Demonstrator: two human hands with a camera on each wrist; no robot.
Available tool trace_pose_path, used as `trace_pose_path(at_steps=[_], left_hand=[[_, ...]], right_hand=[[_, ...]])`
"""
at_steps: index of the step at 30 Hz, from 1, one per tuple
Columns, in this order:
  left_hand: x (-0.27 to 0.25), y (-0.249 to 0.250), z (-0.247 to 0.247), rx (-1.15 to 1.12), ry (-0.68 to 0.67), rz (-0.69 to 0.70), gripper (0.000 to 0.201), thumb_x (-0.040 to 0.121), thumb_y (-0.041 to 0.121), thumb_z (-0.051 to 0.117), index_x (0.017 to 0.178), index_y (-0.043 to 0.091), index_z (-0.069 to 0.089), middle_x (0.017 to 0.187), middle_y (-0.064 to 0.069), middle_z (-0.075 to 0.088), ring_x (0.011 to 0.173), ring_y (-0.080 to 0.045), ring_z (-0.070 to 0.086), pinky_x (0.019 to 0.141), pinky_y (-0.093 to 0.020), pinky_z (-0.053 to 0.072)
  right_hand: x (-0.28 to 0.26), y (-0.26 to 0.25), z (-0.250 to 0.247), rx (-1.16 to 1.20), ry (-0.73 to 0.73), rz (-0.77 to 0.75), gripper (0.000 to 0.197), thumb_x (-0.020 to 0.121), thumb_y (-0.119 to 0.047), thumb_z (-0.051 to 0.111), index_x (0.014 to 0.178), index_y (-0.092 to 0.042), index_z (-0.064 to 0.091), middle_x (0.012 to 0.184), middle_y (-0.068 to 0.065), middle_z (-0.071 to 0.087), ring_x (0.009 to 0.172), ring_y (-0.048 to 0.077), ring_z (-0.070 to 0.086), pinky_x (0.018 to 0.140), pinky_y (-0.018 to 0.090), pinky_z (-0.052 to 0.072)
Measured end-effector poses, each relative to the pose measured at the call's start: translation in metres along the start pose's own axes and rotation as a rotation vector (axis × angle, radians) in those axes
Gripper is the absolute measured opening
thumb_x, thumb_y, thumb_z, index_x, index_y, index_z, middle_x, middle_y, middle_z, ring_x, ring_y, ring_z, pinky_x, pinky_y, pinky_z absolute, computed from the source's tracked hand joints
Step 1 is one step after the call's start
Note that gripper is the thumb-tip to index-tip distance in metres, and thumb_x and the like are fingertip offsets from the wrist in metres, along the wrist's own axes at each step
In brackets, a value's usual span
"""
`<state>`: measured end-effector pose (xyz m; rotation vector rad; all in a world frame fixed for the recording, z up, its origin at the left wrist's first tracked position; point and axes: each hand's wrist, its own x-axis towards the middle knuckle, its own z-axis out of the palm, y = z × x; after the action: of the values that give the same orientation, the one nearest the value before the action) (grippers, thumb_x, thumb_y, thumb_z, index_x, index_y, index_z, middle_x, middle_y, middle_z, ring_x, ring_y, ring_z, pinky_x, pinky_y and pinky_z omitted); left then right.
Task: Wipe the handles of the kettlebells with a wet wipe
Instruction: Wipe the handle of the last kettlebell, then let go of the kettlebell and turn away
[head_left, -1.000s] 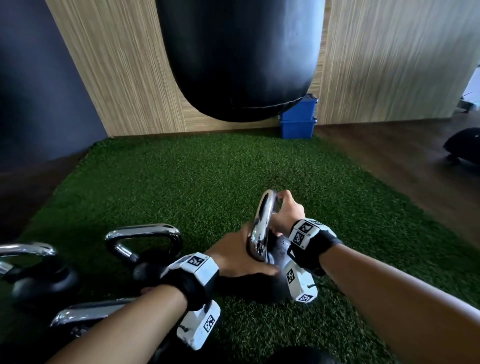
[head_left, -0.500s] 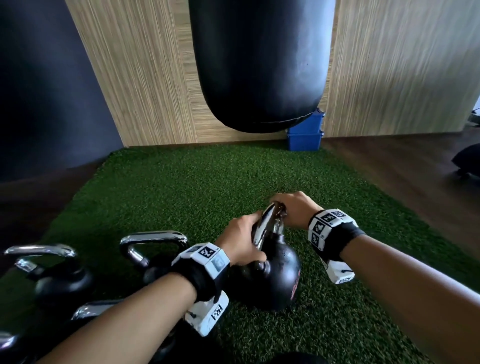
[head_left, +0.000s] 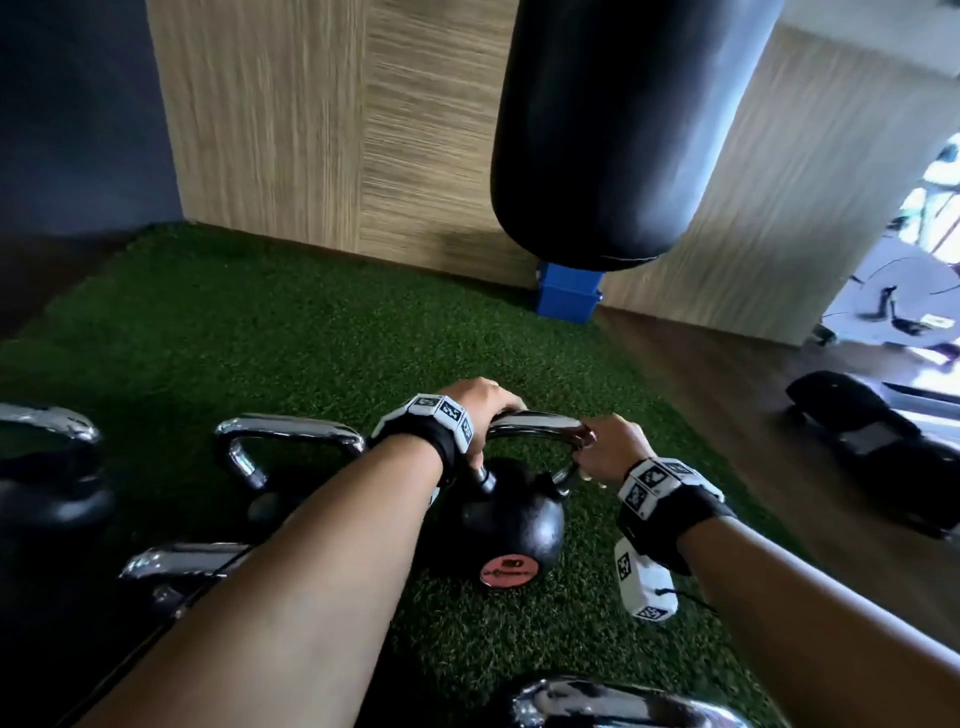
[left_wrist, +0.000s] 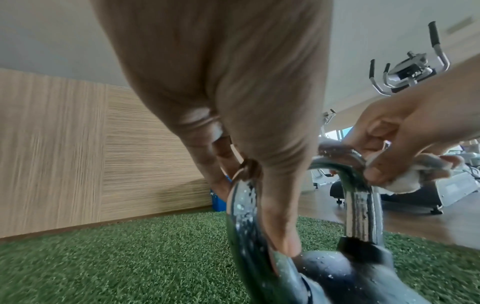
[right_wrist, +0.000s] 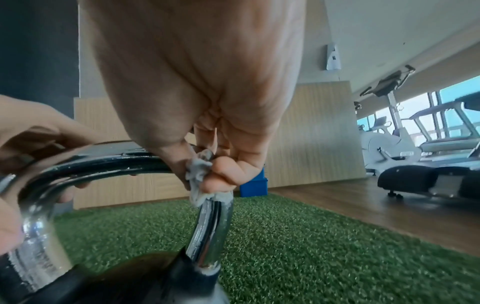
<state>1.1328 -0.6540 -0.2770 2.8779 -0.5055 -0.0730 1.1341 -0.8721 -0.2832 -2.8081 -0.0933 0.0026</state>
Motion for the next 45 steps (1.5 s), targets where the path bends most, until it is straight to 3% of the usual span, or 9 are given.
trace_pose_path(at_steps=[6,13,16,19,22,26,34,36,45], left_hand=[[-0.016,0.009,0.017,-0.153,0.23,-0.084,0.063,0.064,-0.003,0.077,0.113,0.024,0.048,0.1,-0.003,0.065,0.088,-0.028,0.069,0.073,-0.037,0.057],[-0.06,0.085,0.015,-0.371,0.495,-0.31,0.059,0.076,-0.005,0.061,0.13,0.015,0.047,0.121,-0.013,0.055,0.1,-0.032,0.061,0.076,-0.036,0.045],[-0.097,0.119,-0.004,-0.417,0.37,-0.344,0.048,0.082,0.008,0.065,0.128,0.012,0.054,0.123,-0.013,0.063,0.108,-0.032,0.064,0.088,-0.04,0.051],[-0.14,0.147,-0.037,-0.381,0.165,-0.377,0.032,0.079,0.017,0.074,0.111,0.021,0.07,0.113,-0.004,0.073,0.104,-0.027,0.069,0.085,-0.035,0.055],[-0.173,0.177,-0.093,-0.334,0.064,-0.398,0.027,0.081,0.012,0.068,0.102,0.028,0.074,0.107,0.003,0.075,0.101,-0.022,0.07,0.083,-0.035,0.058],[-0.195,0.231,-0.19,-0.343,-0.025,-0.408,0.028,0.083,0.009,0.067,0.1,0.03,0.074,0.106,0.009,0.074,0.1,-0.018,0.07,0.079,-0.03,0.056],[-0.213,0.406,-0.398,-0.319,-0.154,-0.175,0.036,0.086,0.002,0.06,0.111,0.025,0.072,0.114,-0.001,0.07,0.104,-0.022,0.068,0.089,-0.034,0.054],[-0.229,0.453,-0.434,-0.292,-0.154,-0.113,0.036,0.086,0.003,0.06,0.111,0.024,0.071,0.114,-0.002,0.07,0.105,-0.024,0.067,0.089,-0.034,0.053],[-0.349,0.693,-0.492,-0.294,-0.292,0.183,0.049,0.082,-0.011,0.053,0.112,0.023,0.073,0.114,-0.003,0.07,0.104,-0.025,0.068,0.086,-0.034,0.056]], right_hand=[[-0.002,-0.012,-0.01,-0.007,-0.019,0.084,0.026,0.078,-0.016,0.06,0.098,-0.021,0.076,0.076,0.005,0.071,0.072,0.023,0.071,0.061,0.029,0.059],[-0.018,-0.019,-0.026,0.053,-0.081,0.119,0.02,0.083,-0.021,0.065,0.094,-0.007,0.073,0.094,0.016,0.074,0.084,0.03,0.071,0.066,0.032,0.057],[-0.05,-0.01,-0.041,0.1,-0.097,0.161,0.026,0.086,-0.026,0.066,0.103,-0.008,0.073,0.104,0.014,0.073,0.099,0.03,0.068,0.07,0.028,0.048],[-0.092,-0.007,-0.079,0.201,-0.164,0.257,0.03,0.091,-0.024,0.061,0.115,-0.009,0.072,0.117,0.014,0.07,0.112,0.031,0.064,0.089,0.034,0.051],[-0.144,-0.012,-0.148,0.294,-0.243,0.318,0.022,0.088,-0.019,0.063,0.103,-0.011,0.076,0.105,0.014,0.074,0.099,0.029,0.069,0.087,0.035,0.056],[-0.205,-0.023,-0.273,0.395,-0.287,0.349,0.009,0.074,-0.013,0.07,0.077,-0.016,0.078,0.075,0.002,0.073,0.07,0.016,0.064,0.06,0.024,0.051],[-0.331,-0.015,-0.51,0.497,-0.14,0.461,0.004,0.077,-0.018,0.077,0.081,-0.02,0.078,0.071,-0.005,0.066,0.064,0.009,0.056,0.051,0.006,0.034],[-0.375,-0.006,-0.554,0.498,-0.113,0.508,0.007,0.078,-0.014,0.076,0.079,-0.021,0.077,0.07,-0.004,0.065,0.065,0.01,0.056,0.051,0.009,0.035],[-0.616,0.085,-0.698,0.618,0.23,0.82,0.031,0.076,-0.012,0.08,0.103,-0.019,0.067,0.08,-0.004,0.068,0.072,0.012,0.06,0.065,0.016,0.045]])
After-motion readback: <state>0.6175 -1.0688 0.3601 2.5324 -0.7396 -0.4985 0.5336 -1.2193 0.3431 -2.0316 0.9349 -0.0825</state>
